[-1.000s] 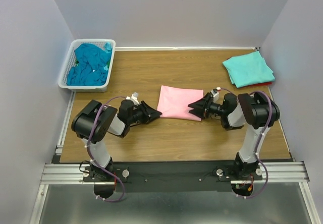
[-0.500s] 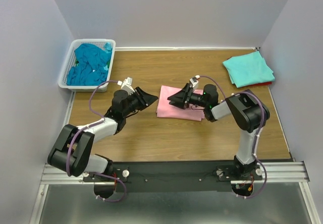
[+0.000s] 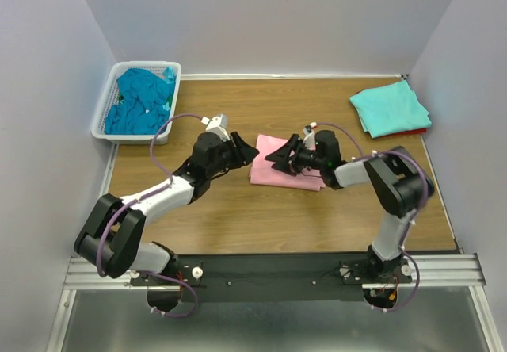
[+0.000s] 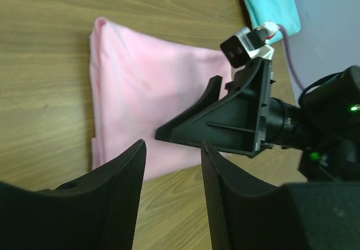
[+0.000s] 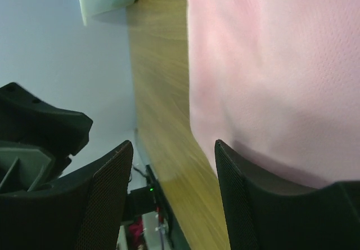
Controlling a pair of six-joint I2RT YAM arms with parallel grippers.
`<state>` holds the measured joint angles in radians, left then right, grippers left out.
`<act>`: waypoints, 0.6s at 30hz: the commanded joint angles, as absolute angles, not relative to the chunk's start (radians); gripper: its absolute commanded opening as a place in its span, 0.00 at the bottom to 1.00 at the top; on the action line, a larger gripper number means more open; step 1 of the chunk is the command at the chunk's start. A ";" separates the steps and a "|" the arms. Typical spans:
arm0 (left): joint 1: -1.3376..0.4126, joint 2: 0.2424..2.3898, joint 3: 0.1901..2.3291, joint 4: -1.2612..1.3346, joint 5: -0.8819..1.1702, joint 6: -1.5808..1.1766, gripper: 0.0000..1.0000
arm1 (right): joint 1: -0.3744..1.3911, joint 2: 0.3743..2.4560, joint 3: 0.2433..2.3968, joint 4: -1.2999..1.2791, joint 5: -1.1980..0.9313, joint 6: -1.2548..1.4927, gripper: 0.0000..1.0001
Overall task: Fold and stack the t-shirts
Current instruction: Fold the tshirt, then neatly place the folded tshirt to the corner
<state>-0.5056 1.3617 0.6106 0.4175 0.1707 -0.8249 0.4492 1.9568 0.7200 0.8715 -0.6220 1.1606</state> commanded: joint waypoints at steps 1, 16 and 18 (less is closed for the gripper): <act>-0.586 1.368 0.727 0.318 0.045 -0.678 0.54 | 0.407 1.723 0.788 0.433 -0.459 0.958 0.68; -1.005 1.681 1.268 -0.106 -0.296 -0.048 0.58 | -0.152 1.322 0.775 -0.248 -0.273 0.537 0.73; -1.064 1.802 1.351 -0.161 -0.285 0.029 0.58 | -0.164 1.301 0.738 -0.249 -0.276 0.561 0.73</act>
<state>-0.9813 1.6749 1.2499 -0.0151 -0.2207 -0.1780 -0.1402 1.3415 0.7948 -0.0986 -0.3237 0.6197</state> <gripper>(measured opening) 0.580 0.732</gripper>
